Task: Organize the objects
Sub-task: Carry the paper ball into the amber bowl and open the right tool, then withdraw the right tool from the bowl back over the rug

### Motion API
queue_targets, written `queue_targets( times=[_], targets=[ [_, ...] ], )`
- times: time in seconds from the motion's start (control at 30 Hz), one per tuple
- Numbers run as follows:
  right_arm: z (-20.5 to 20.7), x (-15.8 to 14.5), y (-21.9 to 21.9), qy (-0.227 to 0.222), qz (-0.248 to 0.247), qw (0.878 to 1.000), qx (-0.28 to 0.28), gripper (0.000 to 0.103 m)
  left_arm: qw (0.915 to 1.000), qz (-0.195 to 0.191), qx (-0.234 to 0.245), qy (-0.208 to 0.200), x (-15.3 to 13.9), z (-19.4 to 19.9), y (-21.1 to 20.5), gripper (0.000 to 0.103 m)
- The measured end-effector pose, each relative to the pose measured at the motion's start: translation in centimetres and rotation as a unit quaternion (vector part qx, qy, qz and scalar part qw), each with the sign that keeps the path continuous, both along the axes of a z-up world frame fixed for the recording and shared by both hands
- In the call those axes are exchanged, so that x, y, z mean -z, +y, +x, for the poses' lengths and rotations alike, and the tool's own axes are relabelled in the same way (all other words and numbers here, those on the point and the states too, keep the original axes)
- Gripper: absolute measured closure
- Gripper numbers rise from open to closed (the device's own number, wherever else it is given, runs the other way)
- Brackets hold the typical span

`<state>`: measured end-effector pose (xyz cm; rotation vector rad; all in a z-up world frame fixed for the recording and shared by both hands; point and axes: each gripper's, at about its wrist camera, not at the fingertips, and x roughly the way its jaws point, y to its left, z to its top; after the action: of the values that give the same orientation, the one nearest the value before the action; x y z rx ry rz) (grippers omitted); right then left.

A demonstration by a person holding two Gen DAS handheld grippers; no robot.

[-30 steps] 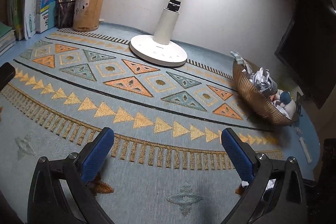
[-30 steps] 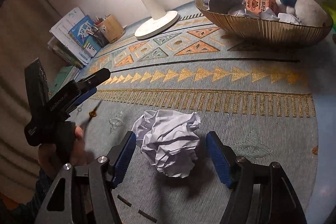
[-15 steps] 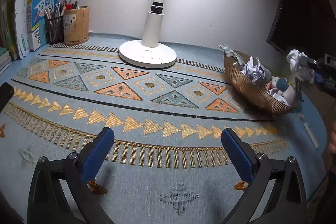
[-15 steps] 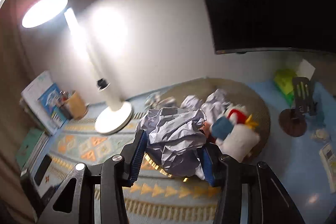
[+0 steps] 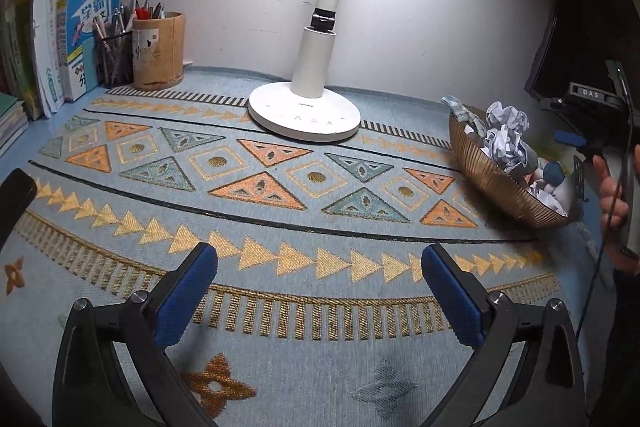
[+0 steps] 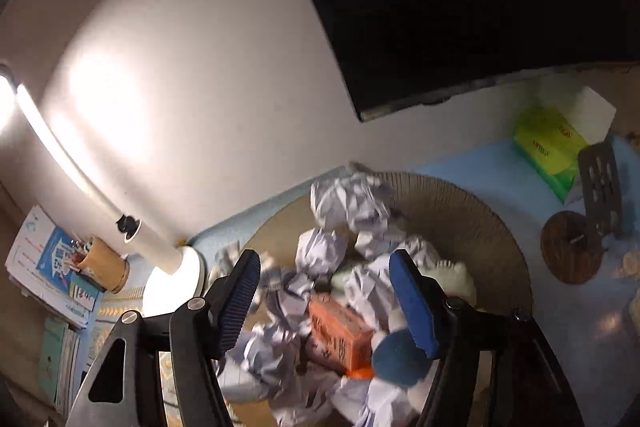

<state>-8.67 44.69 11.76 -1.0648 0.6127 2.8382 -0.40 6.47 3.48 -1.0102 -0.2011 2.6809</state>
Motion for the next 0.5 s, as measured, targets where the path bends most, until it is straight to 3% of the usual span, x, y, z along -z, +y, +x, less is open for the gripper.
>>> queue_targets(
  times=[0.13,0.23,0.4,0.5],
  targets=[
    [5.7,0.1,-5.6,0.01,0.026,0.998,-0.061,0.036,1.0,0.0,0.006,-0.001,-0.5,0.4,-0.5,0.001],
    [8.1,1.4,-11.2,-0.007,0.058,0.993,-0.101,0.036,0.9996,-0.013,0.024,-0.001,-0.8,0.5,-0.4,0.001],
    [8.4,6.1,-18.0,-0.054,0.079,0.985,-0.143,0.036,0.9987,-0.045,0.023,0.006,-1.1,-0.2,-1.3,0.001],
    [7.3,8.7,-20.3,-0.067,0.102,0.984,-0.132,0.036,0.9974,-0.072,0.008,0.001,0.0,-1.1,-2.0,0.001]
  ],
)
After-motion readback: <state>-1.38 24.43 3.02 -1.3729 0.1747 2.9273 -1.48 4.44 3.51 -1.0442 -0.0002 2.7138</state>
